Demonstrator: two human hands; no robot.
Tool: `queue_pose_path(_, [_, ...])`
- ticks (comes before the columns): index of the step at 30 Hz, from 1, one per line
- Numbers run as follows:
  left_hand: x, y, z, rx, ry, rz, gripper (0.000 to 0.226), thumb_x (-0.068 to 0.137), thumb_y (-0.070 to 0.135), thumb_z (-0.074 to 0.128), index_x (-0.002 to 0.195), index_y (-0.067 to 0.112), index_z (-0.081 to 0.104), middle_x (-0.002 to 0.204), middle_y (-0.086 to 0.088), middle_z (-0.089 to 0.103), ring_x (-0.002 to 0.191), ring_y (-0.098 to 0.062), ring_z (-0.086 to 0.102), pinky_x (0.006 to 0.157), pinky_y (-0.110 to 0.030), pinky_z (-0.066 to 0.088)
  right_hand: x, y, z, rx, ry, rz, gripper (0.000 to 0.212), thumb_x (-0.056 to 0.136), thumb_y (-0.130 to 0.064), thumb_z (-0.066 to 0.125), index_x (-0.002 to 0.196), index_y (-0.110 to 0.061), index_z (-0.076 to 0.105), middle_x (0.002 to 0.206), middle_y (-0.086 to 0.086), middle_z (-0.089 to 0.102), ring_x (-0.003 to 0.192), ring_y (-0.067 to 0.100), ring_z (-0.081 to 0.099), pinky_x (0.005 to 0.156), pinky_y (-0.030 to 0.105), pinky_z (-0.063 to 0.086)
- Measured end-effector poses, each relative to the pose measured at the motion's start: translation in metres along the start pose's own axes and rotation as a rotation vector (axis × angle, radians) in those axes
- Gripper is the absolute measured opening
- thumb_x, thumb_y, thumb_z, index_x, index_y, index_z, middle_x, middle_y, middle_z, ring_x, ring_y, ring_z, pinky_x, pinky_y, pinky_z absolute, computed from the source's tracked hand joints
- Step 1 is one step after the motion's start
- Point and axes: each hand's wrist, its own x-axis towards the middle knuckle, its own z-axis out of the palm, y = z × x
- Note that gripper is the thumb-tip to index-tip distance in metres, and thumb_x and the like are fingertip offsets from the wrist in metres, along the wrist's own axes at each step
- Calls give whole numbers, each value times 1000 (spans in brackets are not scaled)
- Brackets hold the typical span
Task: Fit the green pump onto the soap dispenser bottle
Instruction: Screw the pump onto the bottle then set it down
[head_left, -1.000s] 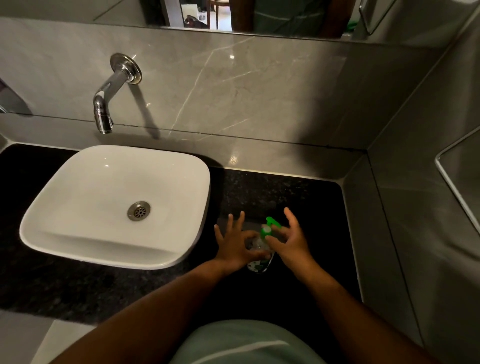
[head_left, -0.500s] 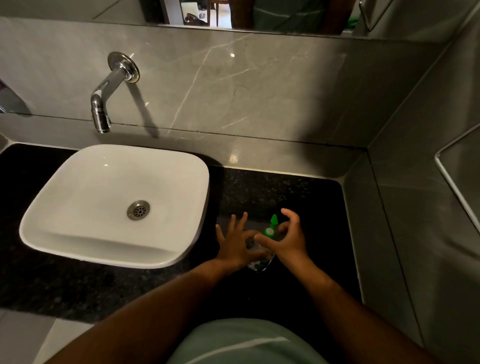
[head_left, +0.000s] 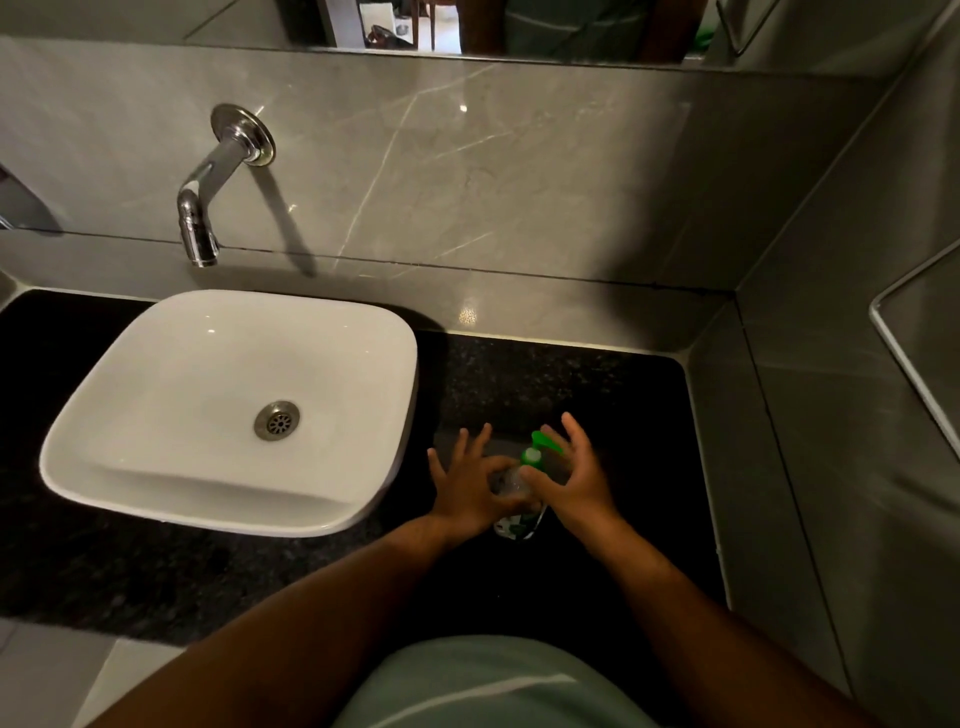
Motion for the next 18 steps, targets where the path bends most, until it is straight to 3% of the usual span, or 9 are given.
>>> queue_pose_path(2, [0, -1, -1, 11, 3, 3, 72, 53, 85, 54, 111, 44, 62, 160, 8, 9, 145, -17, -9, 103, -58, -24, 1, 1, -2, 14, 17, 12, 85, 73, -6, 77, 142, -24, 32, 124, 2, 58, 105, 2, 62, 86, 18, 53])
queue_pose_path(4, [-1, -1, 0, 0, 9, 11, 67, 56, 82, 58, 111, 43, 62, 160, 9, 9, 145, -16, -8, 103, -58, -23, 3, -2, 2, -33, 120, 12, 77, 63, -13, 85, 127, -29, 45, 103, -4, 66, 88, 2, 66, 73, 11, 52])
queue_pose_path(6, [-3, 3, 3, -4, 12, 31, 72, 53, 83, 53, 112, 43, 62, 160, 8, 11, 145, -17, -7, 104, -59, -22, 2, -6, 7, -116, 201, -9, 73, 54, -24, 90, 113, -32, 48, 88, -10, 60, 79, 1, 59, 64, 8, 45])
queue_pose_path(9, [-4, 6, 9, 5, 28, 60, 83, 47, 86, 46, 114, 39, 62, 160, 8, 13, 146, -17, -5, 106, -61, -19, 2, -6, 10, -116, 176, 1, 73, 57, -28, 89, 118, -28, 48, 107, -5, 57, 95, 5, 55, 79, 17, 46])
queue_pose_path(12, [-4, -2, 9, -59, 25, 17, 75, 50, 87, 54, 112, 46, 60, 159, 12, 13, 145, -13, -5, 104, -56, -24, 2, -5, -1, 0, 9, -13, 78, 70, -11, 81, 136, -17, 40, 128, 0, 53, 117, 9, 52, 91, 17, 46])
queue_pose_path(15, [-2, -7, 8, -35, 32, 9, 76, 52, 88, 54, 114, 45, 60, 159, 13, 11, 144, -11, -6, 103, -55, -25, 0, -7, -9, 49, -93, -7, 74, 76, 0, 73, 140, -13, 37, 131, 11, 57, 118, 15, 57, 96, 29, 50])
queue_pose_path(18, [-2, -3, 9, 11, 44, 20, 81, 51, 89, 49, 116, 42, 60, 160, 11, 12, 144, -12, -7, 104, -57, -23, 1, -11, -1, 54, 5, 26, 68, 72, -4, 77, 133, -15, 47, 126, 9, 61, 112, 17, 61, 94, 39, 53])
